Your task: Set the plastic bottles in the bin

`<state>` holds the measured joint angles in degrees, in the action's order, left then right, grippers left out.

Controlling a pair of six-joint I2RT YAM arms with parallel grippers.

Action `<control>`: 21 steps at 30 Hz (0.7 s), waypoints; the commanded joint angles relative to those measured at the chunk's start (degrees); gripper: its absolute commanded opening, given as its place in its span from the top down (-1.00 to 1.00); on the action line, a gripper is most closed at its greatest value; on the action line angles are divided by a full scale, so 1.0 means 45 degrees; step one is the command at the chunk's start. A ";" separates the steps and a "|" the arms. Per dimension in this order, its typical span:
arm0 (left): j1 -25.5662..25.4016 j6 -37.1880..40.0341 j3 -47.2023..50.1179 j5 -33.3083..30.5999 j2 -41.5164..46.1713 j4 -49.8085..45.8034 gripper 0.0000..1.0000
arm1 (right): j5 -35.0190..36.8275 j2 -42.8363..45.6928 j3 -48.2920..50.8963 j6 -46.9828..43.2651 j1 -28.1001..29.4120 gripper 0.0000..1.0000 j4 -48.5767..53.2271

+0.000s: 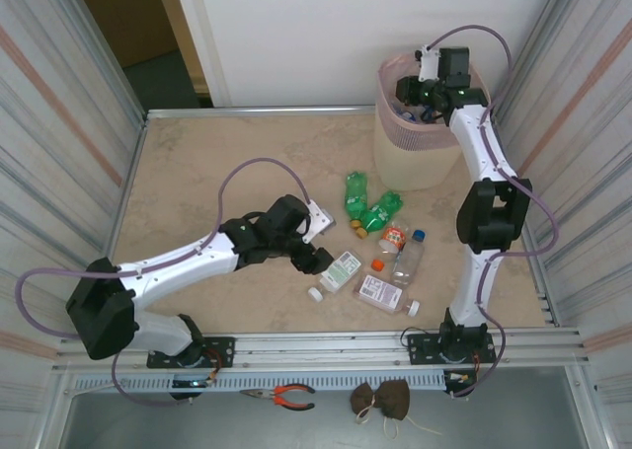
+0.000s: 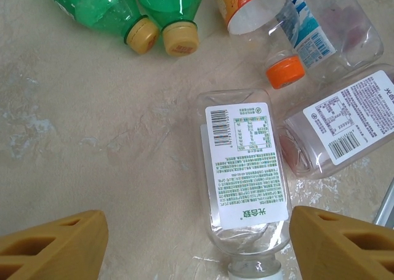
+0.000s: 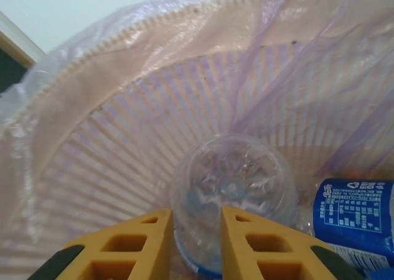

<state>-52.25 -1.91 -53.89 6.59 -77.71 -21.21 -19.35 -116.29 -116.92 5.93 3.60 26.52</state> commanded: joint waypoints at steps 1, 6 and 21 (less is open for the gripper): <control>-0.0180 -0.0009 0.0159 0.0312 -0.0222 -0.0302 -0.55 | -0.0113 0.1456 -0.0304 0.0273 -0.0141 0.46 0.0253; -0.0688 -0.0156 0.0053 -0.0206 -0.0750 -0.0651 -0.57 | 0.0019 0.2995 0.0400 0.0205 -0.0141 0.43 0.0275; -0.2263 -0.1081 -0.0632 -0.1194 -0.2786 -0.2233 -0.64 | 0.0717 0.8901 0.6094 0.0614 -0.0087 0.39 -0.1053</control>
<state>-60.95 -5.13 -54.74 1.83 -89.78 -28.84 -17.52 -79.42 -91.85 7.16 3.25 22.94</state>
